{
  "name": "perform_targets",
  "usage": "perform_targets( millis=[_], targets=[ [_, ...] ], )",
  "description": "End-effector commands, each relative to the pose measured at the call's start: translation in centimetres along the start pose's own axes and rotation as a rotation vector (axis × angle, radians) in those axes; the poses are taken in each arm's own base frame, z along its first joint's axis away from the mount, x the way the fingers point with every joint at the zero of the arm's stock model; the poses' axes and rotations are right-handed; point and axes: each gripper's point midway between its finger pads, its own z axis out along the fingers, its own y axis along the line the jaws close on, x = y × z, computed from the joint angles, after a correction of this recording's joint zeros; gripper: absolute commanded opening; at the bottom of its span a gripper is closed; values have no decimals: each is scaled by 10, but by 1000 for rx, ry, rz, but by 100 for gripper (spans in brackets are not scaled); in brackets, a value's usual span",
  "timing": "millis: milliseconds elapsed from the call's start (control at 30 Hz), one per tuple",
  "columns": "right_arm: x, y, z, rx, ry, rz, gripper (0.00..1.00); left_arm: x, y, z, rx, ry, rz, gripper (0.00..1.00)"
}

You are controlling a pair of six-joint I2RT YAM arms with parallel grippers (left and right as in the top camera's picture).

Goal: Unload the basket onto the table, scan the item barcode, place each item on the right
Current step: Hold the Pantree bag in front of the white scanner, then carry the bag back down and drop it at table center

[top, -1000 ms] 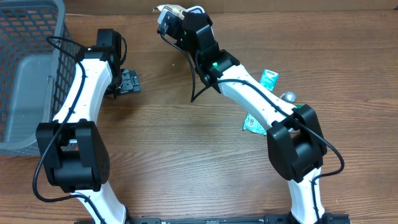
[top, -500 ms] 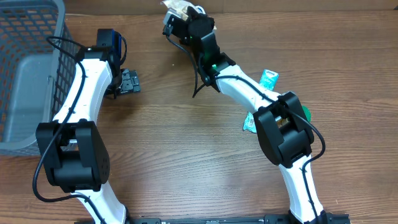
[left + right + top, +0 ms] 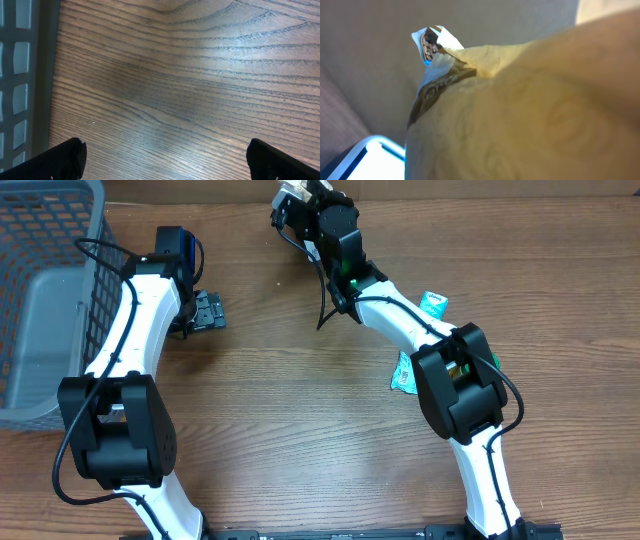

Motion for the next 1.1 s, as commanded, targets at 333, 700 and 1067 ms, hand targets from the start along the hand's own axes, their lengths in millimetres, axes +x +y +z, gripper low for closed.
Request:
perform_targets(
  millis=[333,700,1067],
  targets=[
    [33,26,11,-50,46,18,4,-7,2,-5,-4,-23,6,99],
    [24,-8,7,24,63,142,3,-7,2,-5,-4,-23,6,100],
    [-11,-77,-35,-35,136,439,4,-7,2,-5,-4,-23,6,99]
  ],
)
